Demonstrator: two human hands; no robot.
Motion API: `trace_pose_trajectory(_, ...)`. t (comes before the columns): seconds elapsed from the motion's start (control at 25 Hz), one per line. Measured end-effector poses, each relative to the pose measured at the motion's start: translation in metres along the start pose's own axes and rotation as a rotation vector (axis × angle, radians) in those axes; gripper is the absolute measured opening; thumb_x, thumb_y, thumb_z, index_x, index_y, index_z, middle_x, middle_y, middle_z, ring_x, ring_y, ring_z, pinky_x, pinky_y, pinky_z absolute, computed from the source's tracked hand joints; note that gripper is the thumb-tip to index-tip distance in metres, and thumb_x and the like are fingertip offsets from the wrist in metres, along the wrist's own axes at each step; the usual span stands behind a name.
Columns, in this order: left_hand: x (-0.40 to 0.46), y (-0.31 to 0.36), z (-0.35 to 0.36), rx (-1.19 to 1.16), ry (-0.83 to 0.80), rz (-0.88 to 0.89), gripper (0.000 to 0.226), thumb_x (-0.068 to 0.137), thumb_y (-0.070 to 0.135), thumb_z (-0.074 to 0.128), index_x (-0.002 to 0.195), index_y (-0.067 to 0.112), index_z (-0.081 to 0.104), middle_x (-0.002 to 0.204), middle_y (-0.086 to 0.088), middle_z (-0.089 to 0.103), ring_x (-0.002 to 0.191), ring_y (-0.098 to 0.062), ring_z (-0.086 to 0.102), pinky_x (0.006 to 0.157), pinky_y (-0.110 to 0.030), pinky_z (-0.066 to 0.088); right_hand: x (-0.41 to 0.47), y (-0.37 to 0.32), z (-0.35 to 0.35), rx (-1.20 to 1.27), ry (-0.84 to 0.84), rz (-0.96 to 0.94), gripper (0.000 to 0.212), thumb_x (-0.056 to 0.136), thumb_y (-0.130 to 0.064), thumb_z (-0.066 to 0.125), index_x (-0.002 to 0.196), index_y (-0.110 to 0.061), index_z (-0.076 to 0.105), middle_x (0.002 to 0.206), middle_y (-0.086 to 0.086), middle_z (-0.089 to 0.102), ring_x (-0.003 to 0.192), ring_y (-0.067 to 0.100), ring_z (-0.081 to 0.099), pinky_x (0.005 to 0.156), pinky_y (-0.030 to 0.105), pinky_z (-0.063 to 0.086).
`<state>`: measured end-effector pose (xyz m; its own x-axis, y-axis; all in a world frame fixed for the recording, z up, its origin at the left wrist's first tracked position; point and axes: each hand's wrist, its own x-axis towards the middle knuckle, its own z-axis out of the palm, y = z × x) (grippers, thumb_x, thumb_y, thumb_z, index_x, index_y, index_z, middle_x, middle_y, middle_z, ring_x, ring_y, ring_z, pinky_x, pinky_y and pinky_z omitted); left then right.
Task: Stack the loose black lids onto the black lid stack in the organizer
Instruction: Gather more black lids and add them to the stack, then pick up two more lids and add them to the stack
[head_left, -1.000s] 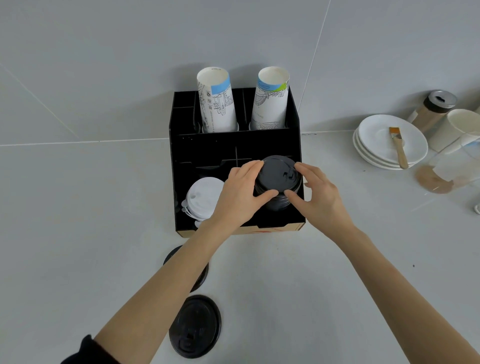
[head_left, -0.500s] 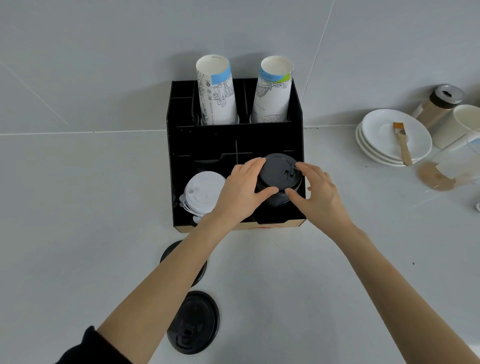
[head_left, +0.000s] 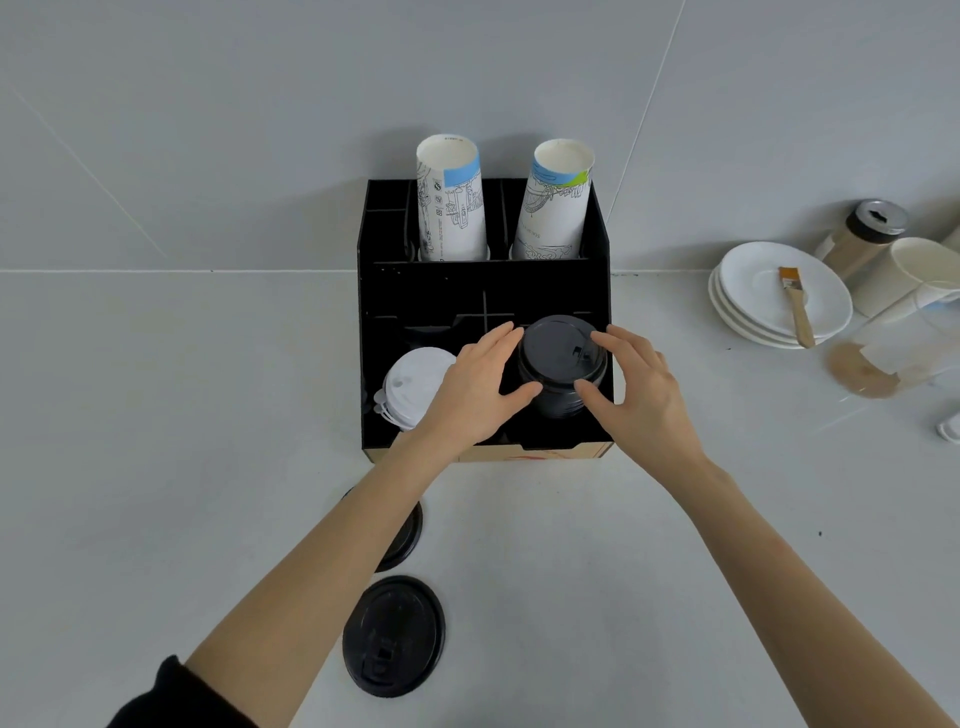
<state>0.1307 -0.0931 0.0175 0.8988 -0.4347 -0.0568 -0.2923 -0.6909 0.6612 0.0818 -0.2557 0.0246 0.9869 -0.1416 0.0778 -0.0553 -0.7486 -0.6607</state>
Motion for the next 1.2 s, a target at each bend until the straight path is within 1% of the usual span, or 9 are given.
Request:
trace_pose_trajectory(0.24,-0.044,-0.008,-0.017,-0.122,0.021,-0.043,0.052,0.087,0.022,0.054,0.134,0.013,0.032,0.144,-0.006,0.039,0.133,-0.019,0.033,0.105,-0.024,0.025,-0.029,-0.027,0.01,0.055,-0.008,-0.101,0.048,0.082,-0.011,0.06,0.127,-0.015,0.042,0.14,0.005,0.041,0.13,0.02,0.035,0.099,0.02,0.027)
trace_pose_trajectory(0.32,-0.063,-0.013,-0.02,-0.13,0.029,-0.067,0.051,0.087,0.022,0.054,0.133,0.014,0.034,0.142,-0.005,0.041,0.131,-0.02,0.034,0.105,-0.026,0.027,-0.041,-0.035,0.018,0.063,-0.049,-0.146,0.049,0.082,-0.012,0.06,0.127,-0.015,0.041,0.139,0.004,0.042,0.129,0.019,0.036,0.098,0.025,0.033)
trace_pose_trajectory(0.48,-0.101,-0.035,-0.021,-0.103,0.034,-0.1,0.052,0.086,0.022,0.055,0.133,0.015,0.034,0.14,-0.007,0.043,0.128,-0.022,0.039,0.105,-0.03,0.031,-0.069,-0.045,0.04,0.057,-0.171,-0.194,0.049,0.083,-0.015,0.058,0.129,-0.016,0.039,0.139,0.004,0.041,0.128,0.018,0.035,0.1,0.021,0.026)
trace_pose_trajectory(0.56,-0.119,-0.048,-0.021,-0.096,0.031,-0.123,0.052,0.086,0.023,0.055,0.133,0.016,0.035,0.14,-0.007,0.044,0.128,-0.022,0.04,0.106,-0.031,0.031,-0.083,-0.047,0.052,0.056,-0.22,-0.204,0.049,0.084,-0.016,0.058,0.129,-0.016,0.039,0.137,0.004,0.043,0.126,0.017,0.038,0.1,0.02,0.027)
trace_pose_trajectory(0.68,-0.149,-0.066,-0.018,-0.058,0.015,-0.174,0.05,0.086,0.024,0.056,0.131,0.017,0.037,0.136,-0.007,0.047,0.123,-0.024,0.043,0.103,-0.031,0.032,-0.104,-0.048,0.072,0.034,-0.307,-0.21,0.049,0.084,-0.019,0.057,0.129,-0.016,0.038,0.135,0.002,0.045,0.123,0.015,0.04,0.103,0.021,0.03)
trace_pose_trajectory(0.8,-0.176,-0.085,-0.014,0.019,-0.018,-0.247,0.051,0.085,0.028,0.056,0.132,0.02,0.036,0.139,-0.004,0.044,0.125,-0.023,0.04,0.107,-0.037,0.032,-0.125,-0.048,0.086,0.014,-0.411,-0.186,0.05,0.086,-0.022,0.055,0.131,-0.02,0.034,0.137,-0.001,0.042,0.125,0.014,0.037,0.099,0.018,0.026)
trace_pose_trajectory(0.96,-0.206,-0.101,-0.01,-0.01,-0.095,-0.289,0.053,0.086,0.03,0.055,0.133,0.023,0.033,0.142,0.001,0.04,0.128,-0.018,0.036,0.109,-0.035,0.029,-0.144,-0.049,0.102,-0.019,-0.556,-0.178,0.054,0.085,-0.026,0.055,0.133,-0.021,0.03,0.141,-0.003,0.037,0.128,0.013,0.033,0.104,0.023,0.029)
trace_pose_trajectory(1.08,-0.219,-0.107,-0.009,-0.012,-0.162,-0.285,0.057,0.082,0.04,0.054,0.133,0.027,0.032,0.141,0.005,0.038,0.128,-0.016,0.034,0.11,-0.035,0.028,-0.155,-0.049,0.111,-0.054,-0.648,-0.198,0.059,0.083,-0.028,0.056,0.134,-0.022,0.027,0.142,-0.002,0.032,0.129,0.014,0.029,0.106,0.025,0.029)
trace_pose_trajectory(1.2,-0.225,-0.11,-0.006,0.017,-0.213,-0.277,0.07,0.069,0.053,0.043,0.133,0.029,0.031,0.141,0.006,0.039,0.127,-0.016,0.034,0.11,-0.035,0.029,-0.161,-0.048,0.117,-0.076,-0.675,-0.212,0.062,0.082,-0.027,0.058,0.135,-0.021,0.026,0.14,0.0,0.031,0.127,0.016,0.03,0.106,0.026,0.031)
